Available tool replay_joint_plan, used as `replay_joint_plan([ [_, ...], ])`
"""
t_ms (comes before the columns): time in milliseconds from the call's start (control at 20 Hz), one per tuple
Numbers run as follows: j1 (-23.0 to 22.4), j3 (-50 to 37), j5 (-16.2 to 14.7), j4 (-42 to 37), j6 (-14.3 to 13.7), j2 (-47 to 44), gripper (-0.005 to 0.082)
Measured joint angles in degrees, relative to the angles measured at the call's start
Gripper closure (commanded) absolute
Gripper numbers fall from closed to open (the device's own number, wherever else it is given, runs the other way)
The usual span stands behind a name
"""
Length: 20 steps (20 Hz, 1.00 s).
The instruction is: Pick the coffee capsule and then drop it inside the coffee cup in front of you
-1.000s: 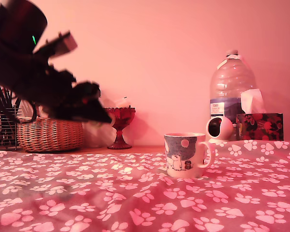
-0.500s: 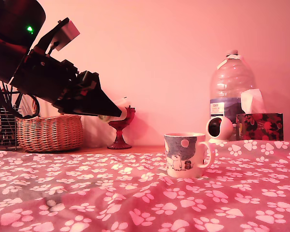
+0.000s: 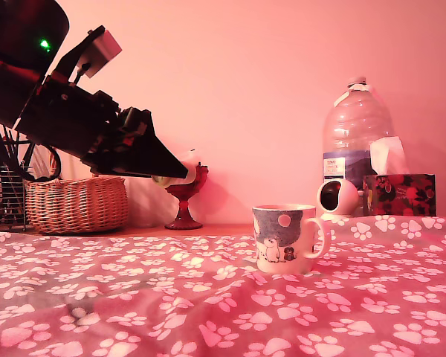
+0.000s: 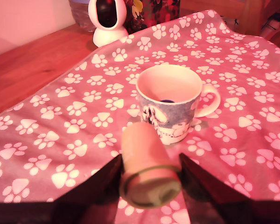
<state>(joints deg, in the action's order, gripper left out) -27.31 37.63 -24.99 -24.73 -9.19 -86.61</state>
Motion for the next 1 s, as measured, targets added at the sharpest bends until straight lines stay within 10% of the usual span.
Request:
replay_joint_plan([
  [1000,-5.0,5.6,0.0,-3.0,1.4,-0.2,0.0501],
])
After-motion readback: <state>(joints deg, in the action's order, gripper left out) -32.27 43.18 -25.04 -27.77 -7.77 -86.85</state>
